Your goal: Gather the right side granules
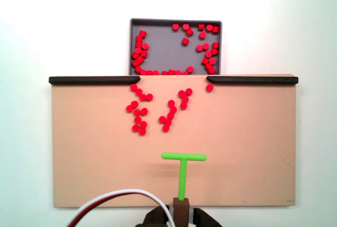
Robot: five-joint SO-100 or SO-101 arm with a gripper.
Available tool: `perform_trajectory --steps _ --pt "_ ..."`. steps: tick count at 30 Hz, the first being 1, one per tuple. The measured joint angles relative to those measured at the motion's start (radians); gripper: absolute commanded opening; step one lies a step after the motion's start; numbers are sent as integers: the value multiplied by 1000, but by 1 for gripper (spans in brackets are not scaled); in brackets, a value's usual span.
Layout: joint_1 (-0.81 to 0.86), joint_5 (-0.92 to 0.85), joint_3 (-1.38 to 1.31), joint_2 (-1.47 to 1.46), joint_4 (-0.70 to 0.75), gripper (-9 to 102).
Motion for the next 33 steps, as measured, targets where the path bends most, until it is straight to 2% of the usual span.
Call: perform_trajectory --steps 8,14,25,33 --pt "0 -12 0 -5 0 0" --pt "43 -117 0 -38 0 0" --pt "172 -577 -117 -172 -2 0" --pt "250 -1051 -227 -302 -5 0"
